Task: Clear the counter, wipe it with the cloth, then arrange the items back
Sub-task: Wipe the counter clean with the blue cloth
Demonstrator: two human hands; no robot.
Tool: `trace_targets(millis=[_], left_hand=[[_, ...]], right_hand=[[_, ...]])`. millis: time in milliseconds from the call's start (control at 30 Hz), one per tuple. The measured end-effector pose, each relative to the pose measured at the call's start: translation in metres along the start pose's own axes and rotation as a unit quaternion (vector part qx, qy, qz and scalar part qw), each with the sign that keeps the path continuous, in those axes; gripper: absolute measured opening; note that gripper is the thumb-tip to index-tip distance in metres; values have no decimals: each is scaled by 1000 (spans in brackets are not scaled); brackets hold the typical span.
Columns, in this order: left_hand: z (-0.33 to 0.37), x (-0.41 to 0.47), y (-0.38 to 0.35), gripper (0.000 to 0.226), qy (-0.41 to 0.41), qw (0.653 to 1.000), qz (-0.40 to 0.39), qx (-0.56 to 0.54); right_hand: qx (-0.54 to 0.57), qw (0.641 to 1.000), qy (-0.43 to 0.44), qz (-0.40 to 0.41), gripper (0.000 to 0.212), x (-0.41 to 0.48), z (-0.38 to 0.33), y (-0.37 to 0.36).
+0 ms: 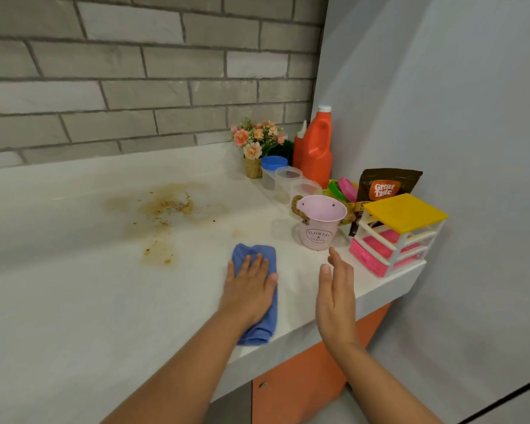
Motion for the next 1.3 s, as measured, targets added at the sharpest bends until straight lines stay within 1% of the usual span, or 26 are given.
trace_targets(millis=[33, 100, 133, 167, 200, 233, 267, 300, 333, 367, 400, 467, 500, 533, 600, 667, 767, 867, 900, 967, 1000, 1033, 1067, 1133, 1200, 1300], left_hand=[[5, -3, -2, 53, 1, 999, 3, -47], [5, -13, 6, 47, -10, 990, 28, -135], [-1, -19, 16, 44, -22, 990, 51, -128], [-11, -24, 26, 45, -29, 993, 76, -88], [-24, -28, 37, 55, -29, 993, 103, -50], [-40, -34, 48, 69, -23, 991, 129, -28], [-57, -40, 60, 81, -13, 988, 151, -17], [-77, -45, 71, 85, -1, 984, 175, -17], [-98, -51, 83, 83, 15, 980, 196, -15], [-119, -57, 96, 77, 38, 977, 212, -8], [-140, -63, 110, 69, 65, 971, 228, 3], [-185, -74, 132, 54, 133, 959, 247, 29], [-206, -80, 140, 52, 166, 953, 250, 32], [-221, -85, 144, 53, 193, 948, 250, 29], [-240, -93, 142, 55, 223, 944, 245, 6], [-247, -92, 136, 54, 220, 946, 239, -12], [-249, -84, 129, 55, 227, 952, 204, 15], [-251, -82, 129, 56, 234, 953, 189, 22], [-250, -82, 130, 56, 232, 954, 187, 17], [-248, -85, 131, 55, 231, 954, 189, 1], [-248, -85, 131, 55, 231, 954, 193, -7], [-247, -86, 132, 55, 230, 953, 197, -17], [-247, -87, 133, 55, 227, 952, 203, -30], [-248, -89, 134, 56, 221, 950, 215, -56], [-248, -91, 135, 56, 216, 947, 224, -82], [-245, -90, 135, 57, 208, 946, 227, -105]], right_hand=[[-11, 1000, 6, -15, 44, 0, -8, -8], [-37, 996, 5, -86, 42, -1, -20, -34], [-54, 990, -1, -129, 42, -3, -24, -50], [-83, 983, -3, -165, 44, -5, -27, -65], [-128, 972, -2, -197, 50, -8, -29, -80], [-187, 955, 2, -228, 66, -12, -31, -94], [-258, 933, 11, -249, 89, -17, -32, -106], [-329, 907, 22, -263, 108, -21, -31, -116], [-383, 885, 38, -262, 121, -22, -31, -123], [-419, 870, 52, -255, 126, -21, -33, -126], [-440, 862, 58, -247, 121, -20, -33, -128], [-444, 861, 56, -240, 83, -12, -34, -132], [-440, 863, 56, -242, 69, -5, -33, -134], [-433, 865, 62, -246, 63, 2, -34, -136], [-423, 863, 75, -264, 60, 17, -32, -145], [-433, 850, 82, -289, 59, 28, -30, -154], [-453, 835, 99, -297, 62, 26, -37, -162], [-420, 827, 163, -336, 101, -19, -67, -176], [-399, 822, 189, -359, 106, -46, -79, -181], [-380, 802, 233, -398, 99, -94, -98, -189], [-403, 787, 266, -385, 90, -109, -99, -189], [-429, 784, 281, -348, 80, -114, -98, -188], [-433, 789, 262, -347, 72, -113, -93, -187], [-457, 803, 221, -312, 58, -90, -81, -175], [-452, 832, 156, -280, 67, -46, -71, -166], [-485, 826, 105, -266, 55, 18, -55, -178]])
Point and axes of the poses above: each hand's wrist, its own x-axis towards the middle knuckle, its own y-axis out of the back of the hand, z = x × y, the point moved 7 cm from there along x, towards the middle knuckle, and after that the axes turned 9 degrees about -x, right-handed, at the moved point
